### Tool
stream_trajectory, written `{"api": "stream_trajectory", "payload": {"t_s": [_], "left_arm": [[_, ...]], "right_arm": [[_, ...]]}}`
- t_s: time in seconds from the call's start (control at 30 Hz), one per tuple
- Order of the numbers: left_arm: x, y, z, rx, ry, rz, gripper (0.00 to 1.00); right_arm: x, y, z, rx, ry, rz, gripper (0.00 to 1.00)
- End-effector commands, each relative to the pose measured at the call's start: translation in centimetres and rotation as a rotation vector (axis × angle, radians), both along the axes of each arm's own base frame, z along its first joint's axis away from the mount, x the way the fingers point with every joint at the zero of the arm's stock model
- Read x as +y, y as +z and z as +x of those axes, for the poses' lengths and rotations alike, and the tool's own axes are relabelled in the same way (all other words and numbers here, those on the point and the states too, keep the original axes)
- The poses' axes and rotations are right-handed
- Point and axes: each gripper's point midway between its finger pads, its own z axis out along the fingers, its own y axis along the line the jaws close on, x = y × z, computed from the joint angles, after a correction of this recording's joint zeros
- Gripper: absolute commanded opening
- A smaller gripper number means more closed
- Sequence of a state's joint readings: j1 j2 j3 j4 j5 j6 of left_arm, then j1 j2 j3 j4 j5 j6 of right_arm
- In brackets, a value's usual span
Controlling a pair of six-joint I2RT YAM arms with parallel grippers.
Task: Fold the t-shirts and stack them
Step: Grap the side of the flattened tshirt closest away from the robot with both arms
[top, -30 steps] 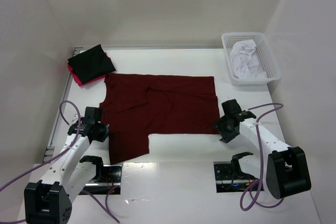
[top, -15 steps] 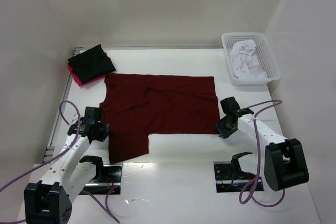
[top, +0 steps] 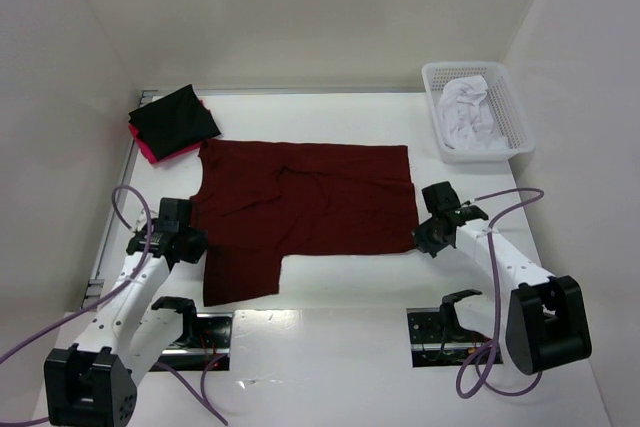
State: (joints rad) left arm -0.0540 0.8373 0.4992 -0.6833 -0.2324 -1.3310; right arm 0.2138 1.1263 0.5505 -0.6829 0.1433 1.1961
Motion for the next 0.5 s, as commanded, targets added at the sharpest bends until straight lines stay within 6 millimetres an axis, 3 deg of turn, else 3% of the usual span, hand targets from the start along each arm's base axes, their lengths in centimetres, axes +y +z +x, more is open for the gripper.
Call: {"api": "stream_trajectory", "payload": {"t_s": [0.0,0.27,0.47], "left_arm": [[0.3,3.3,2.0,-0.084,-0.027,0.039,0.0],[1.5,7.8,4.6,-0.202,-0.068,0.141,0.0],[3.1,10.9,6.9,-0.263,-0.061,0.25,0.0]], "right_arm": [[0.1,4.2,3.4,-0.152,0.004,-0.017,0.0],[0.7,8.0,7.1,-0.308,0.018,-0.004,0.0],[-0.1,8.3,9.3,-0.335,0.002,-0.01,0.0]]}}
